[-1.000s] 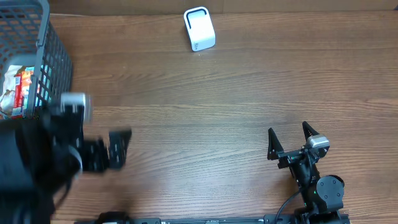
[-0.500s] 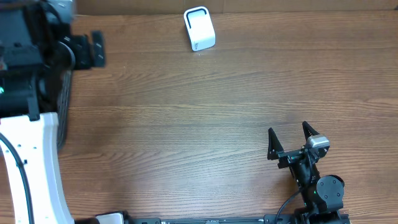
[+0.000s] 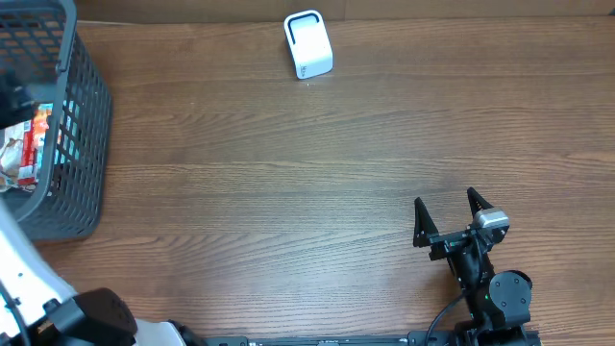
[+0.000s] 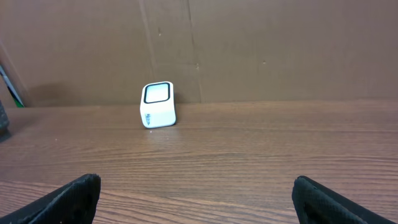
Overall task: Scan the item barcode
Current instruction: 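Move the left gripper left into the grey basket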
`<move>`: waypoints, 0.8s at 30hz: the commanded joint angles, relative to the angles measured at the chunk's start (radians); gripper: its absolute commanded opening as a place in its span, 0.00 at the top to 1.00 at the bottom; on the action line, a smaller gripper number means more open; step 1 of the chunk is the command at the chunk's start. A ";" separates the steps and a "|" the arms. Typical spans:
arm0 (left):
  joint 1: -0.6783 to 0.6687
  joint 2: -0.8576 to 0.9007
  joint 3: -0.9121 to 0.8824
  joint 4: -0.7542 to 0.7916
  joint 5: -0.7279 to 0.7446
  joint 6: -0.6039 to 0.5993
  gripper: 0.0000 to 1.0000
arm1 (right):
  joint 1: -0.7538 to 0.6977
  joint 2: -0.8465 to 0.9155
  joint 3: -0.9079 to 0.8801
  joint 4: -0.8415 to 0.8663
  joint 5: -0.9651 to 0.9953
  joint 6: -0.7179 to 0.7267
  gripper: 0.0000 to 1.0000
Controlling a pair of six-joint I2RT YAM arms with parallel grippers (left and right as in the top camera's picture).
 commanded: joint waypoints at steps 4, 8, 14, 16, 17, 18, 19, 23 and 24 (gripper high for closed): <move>0.130 0.091 0.023 -0.007 0.267 0.138 0.00 | -0.003 -0.008 -0.011 0.003 0.006 -0.003 0.00; 0.128 0.150 0.023 -0.018 0.287 0.183 0.00 | -0.003 -0.008 -0.011 0.003 0.006 -0.003 0.00; 0.086 0.239 0.023 -0.034 0.299 0.237 0.00 | -0.003 -0.008 -0.011 0.003 0.006 -0.003 0.00; 0.071 0.261 0.023 -0.035 0.296 0.257 0.00 | -0.003 -0.008 -0.011 0.003 0.006 -0.003 0.00; 0.066 0.271 0.023 -0.035 0.294 0.264 0.00 | -0.003 -0.008 -0.011 0.003 0.006 -0.003 0.00; 0.060 0.282 0.023 -0.035 0.294 0.274 0.00 | -0.003 -0.008 -0.011 0.003 0.006 -0.003 0.00; 0.055 0.291 0.023 -0.037 0.295 0.283 0.00 | -0.003 -0.008 -0.011 0.003 0.006 -0.003 0.00; 0.039 0.336 0.023 -0.033 0.289 0.286 0.00 | -0.003 -0.008 -0.011 0.003 0.006 -0.003 0.00; 0.036 0.345 0.023 -0.033 0.283 0.286 0.00 | -0.003 -0.008 -0.011 0.003 0.006 -0.003 0.00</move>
